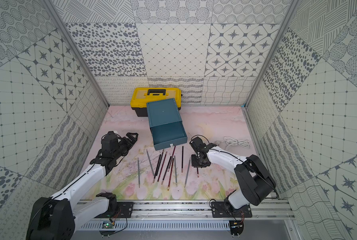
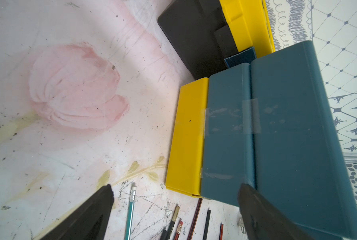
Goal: Please place the pencils in the drawer according to their color
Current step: Pick up the pencil from the center of the board.
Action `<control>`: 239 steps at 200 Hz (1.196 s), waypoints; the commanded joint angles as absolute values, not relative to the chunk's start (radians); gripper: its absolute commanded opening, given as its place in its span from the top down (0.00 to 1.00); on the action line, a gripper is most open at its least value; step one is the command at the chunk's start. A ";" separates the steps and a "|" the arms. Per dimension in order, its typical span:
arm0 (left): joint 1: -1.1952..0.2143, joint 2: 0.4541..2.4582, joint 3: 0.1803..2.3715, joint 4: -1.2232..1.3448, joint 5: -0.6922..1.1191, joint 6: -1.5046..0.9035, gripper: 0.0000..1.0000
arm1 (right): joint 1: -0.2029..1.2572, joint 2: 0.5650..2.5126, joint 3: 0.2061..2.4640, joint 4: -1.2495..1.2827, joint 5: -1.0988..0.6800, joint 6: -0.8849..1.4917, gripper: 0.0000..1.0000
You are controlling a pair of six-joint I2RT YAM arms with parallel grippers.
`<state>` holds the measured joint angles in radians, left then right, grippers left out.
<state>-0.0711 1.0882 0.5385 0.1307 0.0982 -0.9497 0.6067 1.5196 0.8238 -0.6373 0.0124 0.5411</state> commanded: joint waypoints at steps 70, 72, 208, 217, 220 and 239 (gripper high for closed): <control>-0.067 1.096 0.539 0.178 0.117 -0.953 0.01 | 0.654 1.632 0.863 -0.632 0.106 0.543 0.79; -0.066 1.097 0.539 0.178 0.117 -0.953 0.01 | 0.654 1.633 0.863 -0.632 0.106 0.543 0.79; -0.066 1.099 0.545 0.188 0.145 -0.953 0.01 | 0.628 1.436 0.856 -0.685 0.157 0.513 1.00; -0.066 1.100 0.545 0.188 0.148 -0.953 0.01 | 0.622 1.409 0.861 -0.702 0.165 0.508 1.00; -0.066 1.100 0.546 0.188 0.148 -0.954 0.01 | 0.620 1.401 0.865 -0.708 0.169 0.507 1.00; -0.067 1.100 0.546 0.189 0.151 -0.955 0.01 | 0.606 1.348 0.886 -0.756 0.204 0.495 1.00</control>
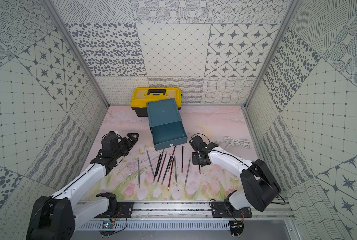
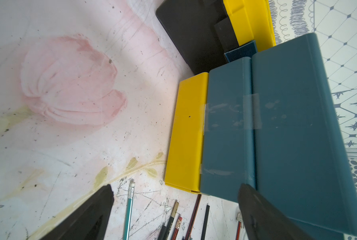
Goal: Please place the pencils in the drawer according to their color
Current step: Pick up the pencil from the center of the board, then place the pencil in the drawer.
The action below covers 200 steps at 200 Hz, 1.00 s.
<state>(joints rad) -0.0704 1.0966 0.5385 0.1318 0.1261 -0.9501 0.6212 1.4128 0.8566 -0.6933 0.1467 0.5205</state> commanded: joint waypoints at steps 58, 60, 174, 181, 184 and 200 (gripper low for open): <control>-0.066 1.093 0.552 0.182 0.163 -0.947 0.01 | 0.538 1.210 1.053 -0.847 0.225 0.385 1.00; -0.066 1.093 0.552 0.181 0.163 -0.947 0.01 | 0.537 1.208 1.063 -0.849 0.225 0.379 1.00; -0.066 1.092 0.568 0.164 0.177 -0.946 0.01 | 0.546 1.308 1.561 -0.759 -0.098 -0.073 1.00; -0.066 1.091 0.568 0.163 0.178 -0.947 0.01 | 0.555 1.319 1.575 -0.751 -0.135 -0.097 1.00; -0.066 1.091 0.568 0.163 0.179 -0.946 0.01 | 0.559 1.323 1.579 -0.746 -0.147 -0.106 1.00; -0.066 1.088 0.567 0.160 0.178 -0.948 0.01 | 0.592 1.351 1.610 -0.737 -0.193 -0.163 1.00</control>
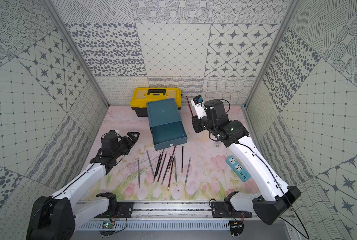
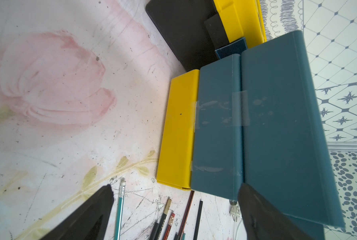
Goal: Please place the pencils in the drawer according to their color
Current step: Place the pencil in the drawer.
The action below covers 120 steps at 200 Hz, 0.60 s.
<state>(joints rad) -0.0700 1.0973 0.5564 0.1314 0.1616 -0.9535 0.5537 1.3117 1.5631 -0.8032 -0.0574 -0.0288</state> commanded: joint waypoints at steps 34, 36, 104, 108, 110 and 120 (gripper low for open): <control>-0.066 1.081 0.566 0.158 0.173 -0.951 0.01 | 0.670 1.436 1.671 -0.734 -0.142 -0.268 1.00; -0.066 1.081 0.566 0.157 0.174 -0.951 0.01 | 0.673 1.443 1.675 -0.736 -0.141 -0.274 1.00; -0.067 1.078 0.569 0.152 0.174 -0.950 0.01 | 0.745 1.603 1.727 -0.804 -0.016 -0.389 1.00; -0.067 1.078 0.568 0.152 0.175 -0.950 0.01 | 0.747 1.607 1.724 -0.804 -0.014 -0.396 1.00; -0.066 1.078 0.569 0.151 0.175 -0.950 0.01 | 0.748 1.608 1.722 -0.803 -0.014 -0.398 1.00; -0.066 1.078 0.568 0.152 0.175 -0.950 0.01 | 0.752 1.615 1.715 -0.804 -0.016 -0.407 1.00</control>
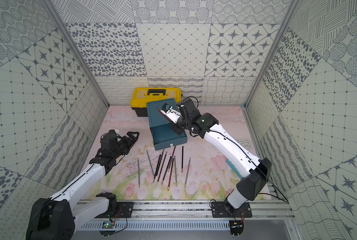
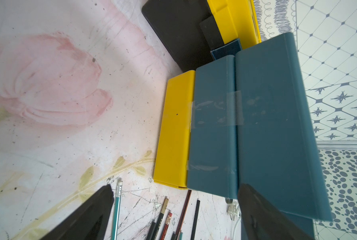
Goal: Please place the pencils in the drawer according to their color
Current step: Place the pencil in the drawer.
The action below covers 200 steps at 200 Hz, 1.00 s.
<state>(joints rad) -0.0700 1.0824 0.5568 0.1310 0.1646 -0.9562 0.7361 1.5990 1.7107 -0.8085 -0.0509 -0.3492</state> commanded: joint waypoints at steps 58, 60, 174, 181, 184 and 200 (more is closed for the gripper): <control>-0.066 1.075 0.572 0.146 0.172 -0.948 0.01 | 0.766 1.626 1.650 -0.762 0.038 -0.471 1.00; -0.066 1.075 0.571 0.143 0.172 -0.947 0.01 | 0.765 1.627 1.651 -0.762 0.039 -0.474 1.00; -0.065 1.074 0.581 0.136 0.170 -0.945 0.01 | 0.784 1.656 1.620 -0.775 0.055 -0.526 0.91; -0.066 1.072 0.580 0.135 0.171 -0.945 0.01 | 0.786 1.660 1.621 -0.775 0.056 -0.526 0.88; -0.066 1.072 0.581 0.135 0.170 -0.945 0.01 | 0.787 1.662 1.621 -0.776 0.057 -0.524 0.86; -0.065 1.071 0.580 0.132 0.171 -0.945 0.01 | 0.789 1.672 1.624 -0.776 0.059 -0.516 0.79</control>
